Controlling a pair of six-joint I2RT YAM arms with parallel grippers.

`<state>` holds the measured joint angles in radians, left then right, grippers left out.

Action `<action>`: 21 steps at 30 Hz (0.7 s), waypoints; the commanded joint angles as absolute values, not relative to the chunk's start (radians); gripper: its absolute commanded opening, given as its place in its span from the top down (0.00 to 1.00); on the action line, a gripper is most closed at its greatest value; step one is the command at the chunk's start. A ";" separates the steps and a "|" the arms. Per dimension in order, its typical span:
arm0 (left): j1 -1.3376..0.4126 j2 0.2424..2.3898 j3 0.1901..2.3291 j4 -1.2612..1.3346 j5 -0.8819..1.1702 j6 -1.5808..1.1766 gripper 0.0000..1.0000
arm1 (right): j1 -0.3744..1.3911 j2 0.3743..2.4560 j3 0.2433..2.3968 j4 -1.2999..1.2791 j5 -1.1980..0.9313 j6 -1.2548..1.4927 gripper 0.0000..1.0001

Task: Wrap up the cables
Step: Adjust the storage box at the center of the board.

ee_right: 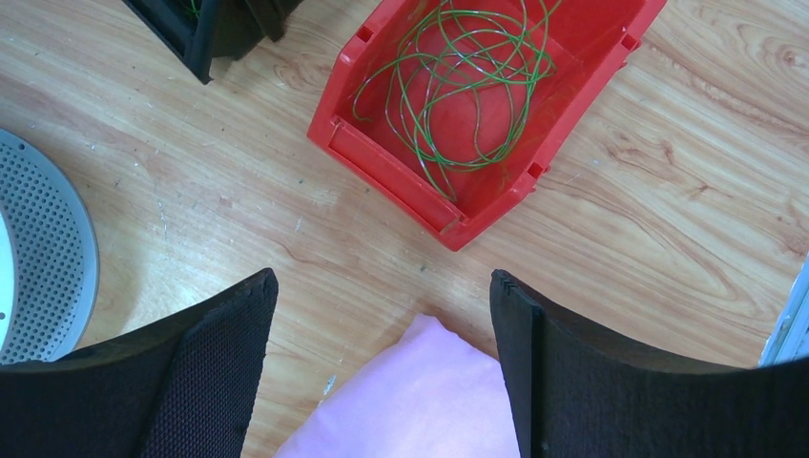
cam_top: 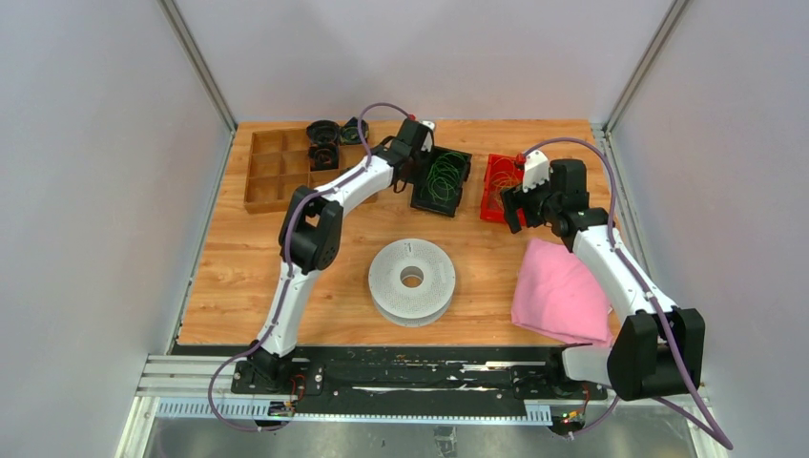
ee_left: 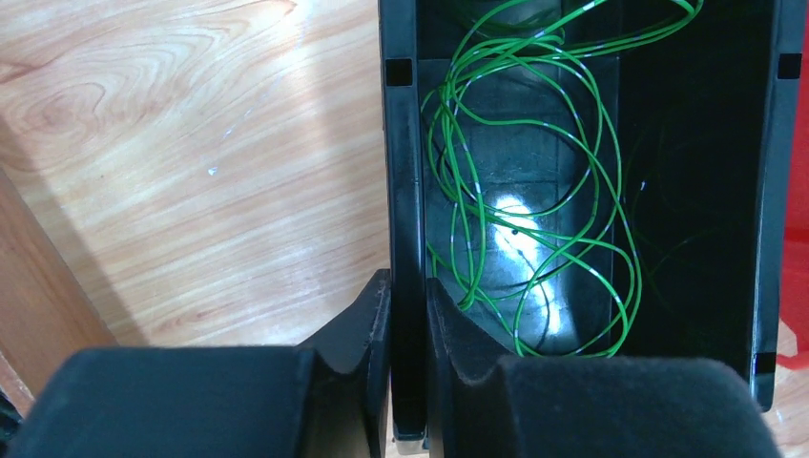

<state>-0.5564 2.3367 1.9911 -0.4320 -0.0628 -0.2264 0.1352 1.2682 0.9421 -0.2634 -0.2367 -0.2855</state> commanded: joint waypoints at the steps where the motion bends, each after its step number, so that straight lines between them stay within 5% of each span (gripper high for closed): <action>1: -0.524 2.339 2.001 -0.430 -0.076 -0.325 0.88 | 0.148 1.272 0.934 -0.271 -0.258 -0.285 0.19; 21: -0.523 2.300 1.970 -0.435 -0.040 -0.397 0.61 | 0.148 1.273 0.933 -0.275 -0.260 -0.264 0.19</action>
